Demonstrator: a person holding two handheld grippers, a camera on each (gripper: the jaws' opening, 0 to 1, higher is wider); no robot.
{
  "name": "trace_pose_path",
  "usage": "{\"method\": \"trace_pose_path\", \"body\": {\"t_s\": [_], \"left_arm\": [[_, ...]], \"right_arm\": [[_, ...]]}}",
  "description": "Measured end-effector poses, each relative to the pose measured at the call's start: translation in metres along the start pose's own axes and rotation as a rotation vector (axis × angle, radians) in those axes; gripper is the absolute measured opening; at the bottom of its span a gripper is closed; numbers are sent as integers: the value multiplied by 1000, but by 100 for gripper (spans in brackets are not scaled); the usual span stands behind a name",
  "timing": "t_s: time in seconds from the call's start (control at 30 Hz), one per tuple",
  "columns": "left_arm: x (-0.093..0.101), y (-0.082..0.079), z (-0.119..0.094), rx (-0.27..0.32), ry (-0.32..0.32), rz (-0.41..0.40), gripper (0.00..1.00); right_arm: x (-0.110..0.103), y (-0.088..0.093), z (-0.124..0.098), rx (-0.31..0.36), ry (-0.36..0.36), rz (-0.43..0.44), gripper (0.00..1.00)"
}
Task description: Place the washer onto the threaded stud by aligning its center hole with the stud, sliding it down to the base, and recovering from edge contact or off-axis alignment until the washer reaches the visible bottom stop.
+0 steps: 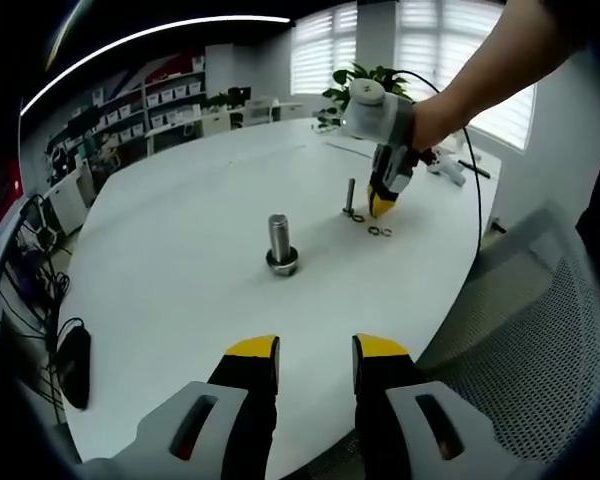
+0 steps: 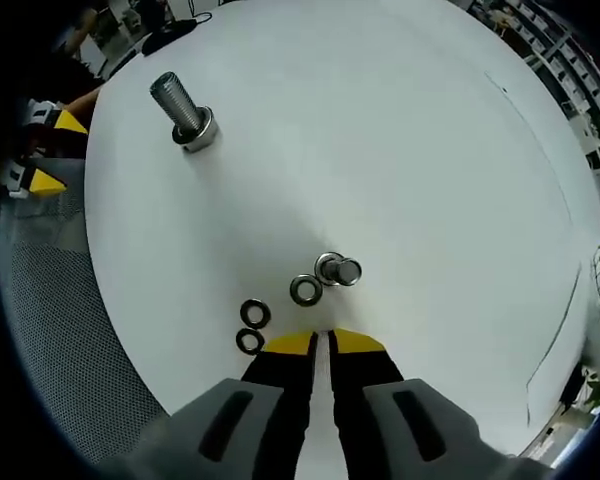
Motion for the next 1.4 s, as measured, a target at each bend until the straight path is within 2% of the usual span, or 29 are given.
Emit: {"method": "trace_pose_path", "body": {"t_s": [0.3, 0.57, 0.67, 0.73, 0.8, 1.03, 1.17, 1.33, 1.37, 1.4], "left_arm": [[2, 1, -7, 10, -4, -7, 27], [1, 1, -5, 16, -4, -10, 27], [1, 0, -4, 20, -6, -11, 27], [1, 1, -4, 17, -4, -15, 27], [1, 2, -4, 11, -1, -14, 27], [2, 2, -3, 5, 1, -11, 27], [2, 3, -3, 2, 4, -9, 27], [2, 2, -2, -1, 3, -14, 27], [2, 2, -2, 1, 3, -16, 27], [2, 2, -3, 2, 1, -15, 27]], "right_arm": [[-8, 1, -2, -22, -2, -17, 11], [-11, 2, -1, -17, -30, -35, 15], [-13, 3, -1, -4, -55, -9, 21], [-13, 6, -3, -8, -47, -26, 28], [-11, 11, -3, -14, -36, -54, 29], [-6, 16, -18, 38, -31, -5, 29], [4, 20, -23, 61, -20, 17, 29], [9, 27, -26, 60, -12, 19, 29], [10, 27, -26, 66, -17, 31, 29], [7, 24, -25, 91, -33, 87, 29]]}}
Point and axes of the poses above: the point that each gripper's makers call its tool centre point, and the gripper's own axes: z roughly forward along the fingers, x roughly to its right, y roughly out of its underside, the point moved 3 cm from there along -z, roughly backward along the fingers, and after that the axes turned 4 degrees about x, right-handed, at the moved point
